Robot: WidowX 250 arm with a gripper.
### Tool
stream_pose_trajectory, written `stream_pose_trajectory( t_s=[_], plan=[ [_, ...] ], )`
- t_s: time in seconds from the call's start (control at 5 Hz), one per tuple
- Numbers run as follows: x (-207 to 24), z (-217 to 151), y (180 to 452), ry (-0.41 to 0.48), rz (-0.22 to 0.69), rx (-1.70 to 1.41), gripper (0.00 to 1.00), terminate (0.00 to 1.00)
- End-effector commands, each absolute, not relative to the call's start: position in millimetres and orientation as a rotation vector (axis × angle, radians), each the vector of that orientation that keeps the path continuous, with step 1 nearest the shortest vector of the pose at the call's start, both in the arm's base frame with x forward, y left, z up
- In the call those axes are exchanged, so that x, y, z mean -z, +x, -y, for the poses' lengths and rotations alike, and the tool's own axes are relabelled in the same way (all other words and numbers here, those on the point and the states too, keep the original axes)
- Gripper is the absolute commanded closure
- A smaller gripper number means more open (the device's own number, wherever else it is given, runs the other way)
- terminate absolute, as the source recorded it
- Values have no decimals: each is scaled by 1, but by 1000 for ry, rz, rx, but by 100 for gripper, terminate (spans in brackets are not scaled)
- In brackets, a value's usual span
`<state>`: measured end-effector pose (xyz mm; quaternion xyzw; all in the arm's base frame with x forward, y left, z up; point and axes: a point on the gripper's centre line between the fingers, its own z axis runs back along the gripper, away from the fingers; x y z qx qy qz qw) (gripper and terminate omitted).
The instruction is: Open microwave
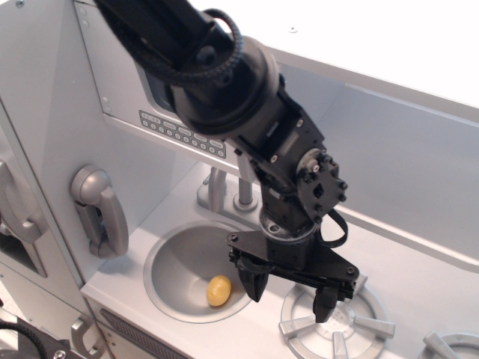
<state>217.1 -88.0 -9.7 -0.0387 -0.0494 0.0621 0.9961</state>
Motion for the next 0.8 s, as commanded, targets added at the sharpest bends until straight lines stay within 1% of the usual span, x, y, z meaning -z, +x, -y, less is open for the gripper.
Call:
stream_pose_trajectory(
  t_s=[0.0, 0.2, 0.4, 0.6],
  plan=[
    [10, 88, 217, -78, 99, -124, 0, 0],
    [-30, 68, 225, -121, 171, -129, 0, 0],
    [-60, 55, 233, -126, 195, -129, 0, 0],
    [-87, 44, 236, -134, 293, -122, 0, 0]
  ],
)
